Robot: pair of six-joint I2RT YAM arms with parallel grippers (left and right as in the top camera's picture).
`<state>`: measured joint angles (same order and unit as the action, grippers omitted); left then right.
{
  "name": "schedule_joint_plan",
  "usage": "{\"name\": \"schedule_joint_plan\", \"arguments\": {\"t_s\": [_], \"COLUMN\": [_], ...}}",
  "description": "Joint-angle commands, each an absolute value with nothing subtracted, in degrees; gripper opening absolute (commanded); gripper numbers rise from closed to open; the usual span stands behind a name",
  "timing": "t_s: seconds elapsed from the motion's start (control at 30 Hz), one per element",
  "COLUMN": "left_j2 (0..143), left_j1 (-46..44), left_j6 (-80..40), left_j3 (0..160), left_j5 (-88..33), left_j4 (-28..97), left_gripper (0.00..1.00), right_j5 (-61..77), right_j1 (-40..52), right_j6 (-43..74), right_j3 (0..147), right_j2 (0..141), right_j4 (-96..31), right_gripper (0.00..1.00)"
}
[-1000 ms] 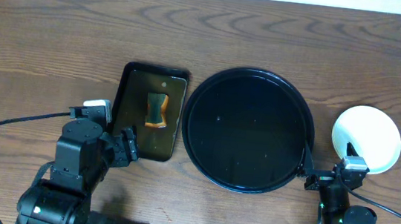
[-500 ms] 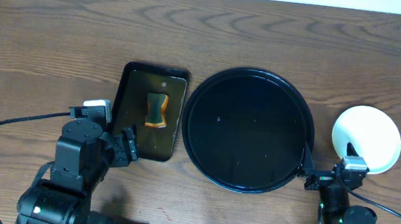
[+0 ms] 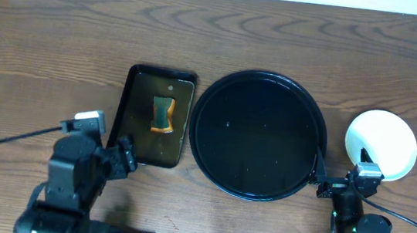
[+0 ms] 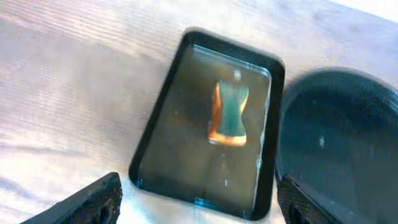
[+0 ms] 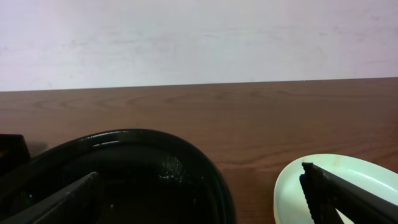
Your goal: Clean dirty plates on tray and stack at the side
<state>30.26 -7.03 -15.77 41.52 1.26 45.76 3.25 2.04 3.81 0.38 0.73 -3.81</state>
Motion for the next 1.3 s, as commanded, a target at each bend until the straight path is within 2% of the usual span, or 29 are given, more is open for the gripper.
{"name": "schedule_joint_plan", "arguments": {"t_s": [0.0, 0.27, 0.53, 0.73, 1.27], "left_j2": [24.45, 5.98, 0.1, 0.1, 0.23], "left_j1": [-4.32, -0.36, 1.06, 1.06, 1.06], "left_j6": [-11.4, -11.46, -11.35, -10.96, -10.98], "left_j3": [34.3, 12.25, 0.64, 0.23, 0.23], "left_j5": [-1.06, -3.7, -3.68, -3.88, -4.05], "left_j4": [41.06, 17.45, -4.86, 4.32, 3.81], "left_gripper": [0.81, 0.81, 0.81, 0.81, 0.81], "right_j5": [3.7, 3.7, 3.7, 3.7, 3.7], "right_j1": [1.15, 1.15, 1.15, 1.15, 1.15], "right_j6": [3.09, 3.09, 3.09, 3.09, 3.09], "right_j3": [0.32, 0.32, 0.32, 0.32, 0.32], "right_j2": [0.38, 0.38, 0.38, 0.38, 0.38], "right_j4": [-4.05, -4.05, -4.05, -4.05, -4.05], "right_gripper": [0.99, 0.99, 0.99, 0.99, 0.99]}}
